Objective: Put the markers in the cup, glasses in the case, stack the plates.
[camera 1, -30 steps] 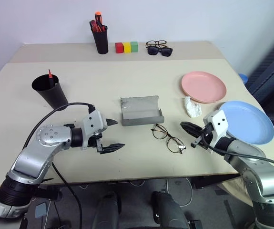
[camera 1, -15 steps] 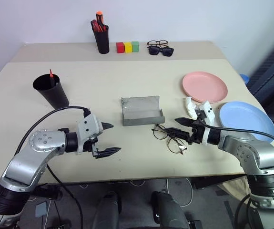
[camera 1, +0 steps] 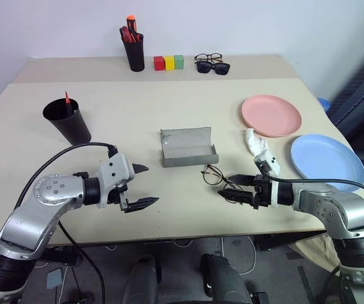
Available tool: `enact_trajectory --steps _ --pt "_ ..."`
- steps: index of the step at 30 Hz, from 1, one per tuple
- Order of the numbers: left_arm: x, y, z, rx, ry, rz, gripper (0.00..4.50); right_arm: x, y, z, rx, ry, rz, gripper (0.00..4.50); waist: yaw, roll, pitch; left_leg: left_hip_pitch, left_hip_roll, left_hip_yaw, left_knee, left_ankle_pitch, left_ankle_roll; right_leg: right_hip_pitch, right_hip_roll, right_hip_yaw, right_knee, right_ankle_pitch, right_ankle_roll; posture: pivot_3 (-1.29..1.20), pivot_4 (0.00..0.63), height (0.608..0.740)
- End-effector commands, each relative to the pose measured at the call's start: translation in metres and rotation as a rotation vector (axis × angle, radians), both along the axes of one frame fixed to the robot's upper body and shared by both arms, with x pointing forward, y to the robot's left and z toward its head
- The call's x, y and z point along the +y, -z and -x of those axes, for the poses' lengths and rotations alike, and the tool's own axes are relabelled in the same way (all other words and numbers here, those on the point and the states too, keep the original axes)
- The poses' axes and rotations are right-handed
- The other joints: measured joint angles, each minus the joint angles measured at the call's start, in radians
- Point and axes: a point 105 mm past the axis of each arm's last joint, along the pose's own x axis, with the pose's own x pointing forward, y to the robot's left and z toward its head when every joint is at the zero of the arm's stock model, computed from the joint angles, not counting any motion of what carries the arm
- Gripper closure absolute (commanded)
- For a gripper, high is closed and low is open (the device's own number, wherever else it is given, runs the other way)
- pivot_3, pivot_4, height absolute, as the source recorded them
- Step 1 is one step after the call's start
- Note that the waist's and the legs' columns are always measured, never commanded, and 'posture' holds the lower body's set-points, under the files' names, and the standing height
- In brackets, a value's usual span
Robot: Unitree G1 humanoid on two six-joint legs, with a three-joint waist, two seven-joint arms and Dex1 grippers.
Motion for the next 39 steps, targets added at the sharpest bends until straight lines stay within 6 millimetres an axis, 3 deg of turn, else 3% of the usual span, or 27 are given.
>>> enact_trajectory --steps 1,11,14,20,21,35,39 --pt "0.0 -0.011 0.002 -0.04 0.002 0.002 0.0 0.009 -0.005 0.0 -0.029 -0.021 -0.031 0.05 -0.001 0.0 0.0 0.0 0.0 0.0 0.0 0.0 0.0 0.0 0.0 0.0 0.0 0.0 0.0 0.0 0.15 0.74" --pt "0.002 -0.01 0.005 -0.03 -0.012 0.001 0.0 0.018 -0.003 -0.011 -0.026 -0.025 -0.052 0.05 -0.001 0.0 0.0 0.0 0.0 0.0 0.0 0.0 0.0 0.0 0.0 0.0 0.0 0.0 0.0 0.0 0.15 0.74" --pt "0.003 -0.011 0.007 -0.029 -0.018 0.001 0.0 0.02 -0.004 -0.013 -0.029 -0.025 -0.056 0.94 -0.001 0.0 0.0 0.0 0.0 0.0 0.0 0.0 0.0 0.0 0.0 0.0 0.0 0.0 0.0 0.0 0.15 0.74" --pt "0.005 -0.012 0.008 -0.032 -0.036 0.0 0.0 0.015 -0.003 -0.016 -0.038 -0.01 -0.035 4.09 0.0 0.0 0.0 0.0 0.0 0.0 0.0 0.0 0.0 0.0 0.0 0.0 0.0 0.0 0.0 0.0 0.15 0.74" --pt "0.005 -0.012 0.008 -0.032 -0.038 0.0 0.0 0.014 -0.003 -0.016 -0.039 -0.006 -0.031 4.43 0.0 0.0 0.0 0.0 0.0 0.0 0.0 0.0 0.0 0.0 0.0 0.0 0.0 0.0 0.0 0.0 0.15 0.74" --pt "0.004 -0.01 0.003 -0.036 -0.049 0.02 0.0 -0.013 -0.041 -0.016 -0.103 -0.017 0.007 4.43 -0.003 0.0 0.0 0.0 0.0 0.0 0.0 0.0 0.0 -0.001 0.0 0.0 0.0 0.0 0.0 0.0 0.15 0.74" --pt "0.003 -0.01 0.002 -0.038 -0.05 0.028 0.0 -0.009 -0.064 -0.023 -0.169 -0.046 -0.007 4.43 -0.004 0.001 0.001 0.0 0.0 0.0 0.0 0.0 0.0 -0.001 0.0 0.0 0.0 0.0 0.0 0.0 0.15 0.74"
